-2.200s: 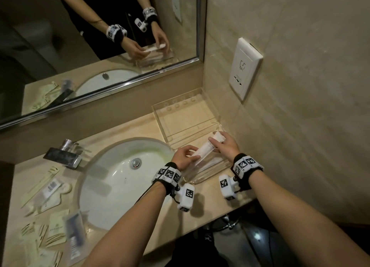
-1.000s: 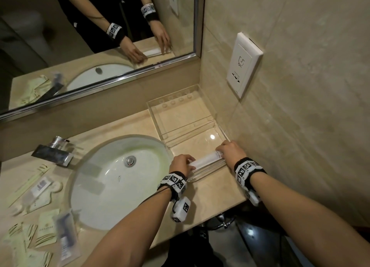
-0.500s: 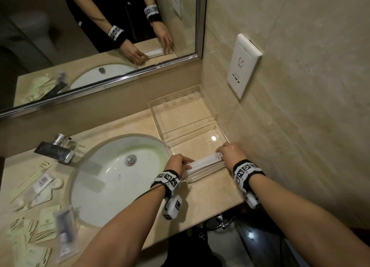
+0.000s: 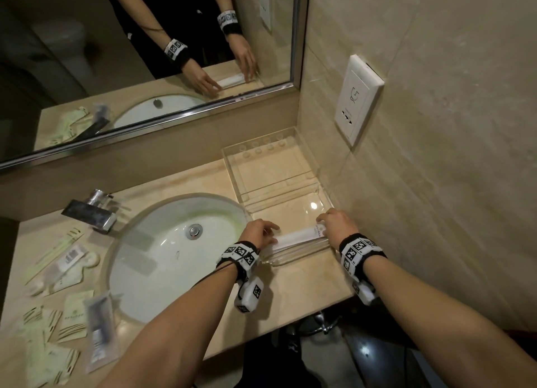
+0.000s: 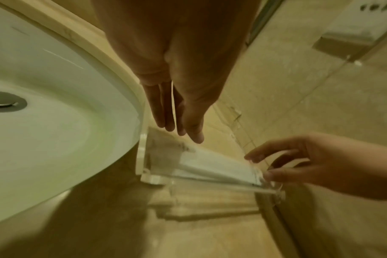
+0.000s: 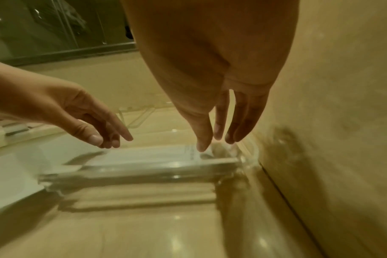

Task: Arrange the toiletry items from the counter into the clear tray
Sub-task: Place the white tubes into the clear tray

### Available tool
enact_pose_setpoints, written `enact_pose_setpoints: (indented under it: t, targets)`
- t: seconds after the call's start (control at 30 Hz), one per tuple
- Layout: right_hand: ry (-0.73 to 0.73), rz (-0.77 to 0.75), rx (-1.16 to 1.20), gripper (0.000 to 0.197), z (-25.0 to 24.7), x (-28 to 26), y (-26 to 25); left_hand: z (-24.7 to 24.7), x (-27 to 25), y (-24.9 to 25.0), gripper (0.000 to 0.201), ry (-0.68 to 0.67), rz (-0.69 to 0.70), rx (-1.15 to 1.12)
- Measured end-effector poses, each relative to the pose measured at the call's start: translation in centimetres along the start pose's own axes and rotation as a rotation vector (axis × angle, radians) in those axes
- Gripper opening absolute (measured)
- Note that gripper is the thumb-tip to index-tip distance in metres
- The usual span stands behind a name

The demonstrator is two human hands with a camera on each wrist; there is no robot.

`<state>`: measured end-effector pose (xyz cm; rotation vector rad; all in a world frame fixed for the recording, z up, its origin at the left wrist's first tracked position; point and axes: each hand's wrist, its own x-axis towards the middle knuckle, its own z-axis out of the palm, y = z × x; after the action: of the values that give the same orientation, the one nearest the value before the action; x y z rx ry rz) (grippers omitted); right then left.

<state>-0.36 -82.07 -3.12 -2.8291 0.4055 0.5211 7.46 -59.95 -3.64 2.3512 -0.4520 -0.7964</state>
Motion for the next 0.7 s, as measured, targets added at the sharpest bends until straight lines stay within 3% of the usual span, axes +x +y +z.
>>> enact_pose_setpoints:
  t: [0.13,0.27,0.5,0.7]
  targets:
    - [0.087,-0.041,0.192,0.027,-2.7,0.2,-3.3,-2.9,-2.1,-0.9,0.028,0.167,-0.001,-0.138]
    - [0.166,-0.228,0.394,0.024,-5.5,0.8,-10.6,-6.6,-5.9,-3.6,0.023,0.328,-0.099,-0.297]
    - [0.087,-0.514,0.530,0.017,-6.0,-0.2,-25.5,-12.1,-16.0,-10.8,0.009,0.625,-0.340,-0.430]
    - [-0.039,-0.726,0.456,0.014,-3.5,-2.6,-36.7,-14.9,-24.7,-17.9,0.008,0.801,-0.533,-0.508]
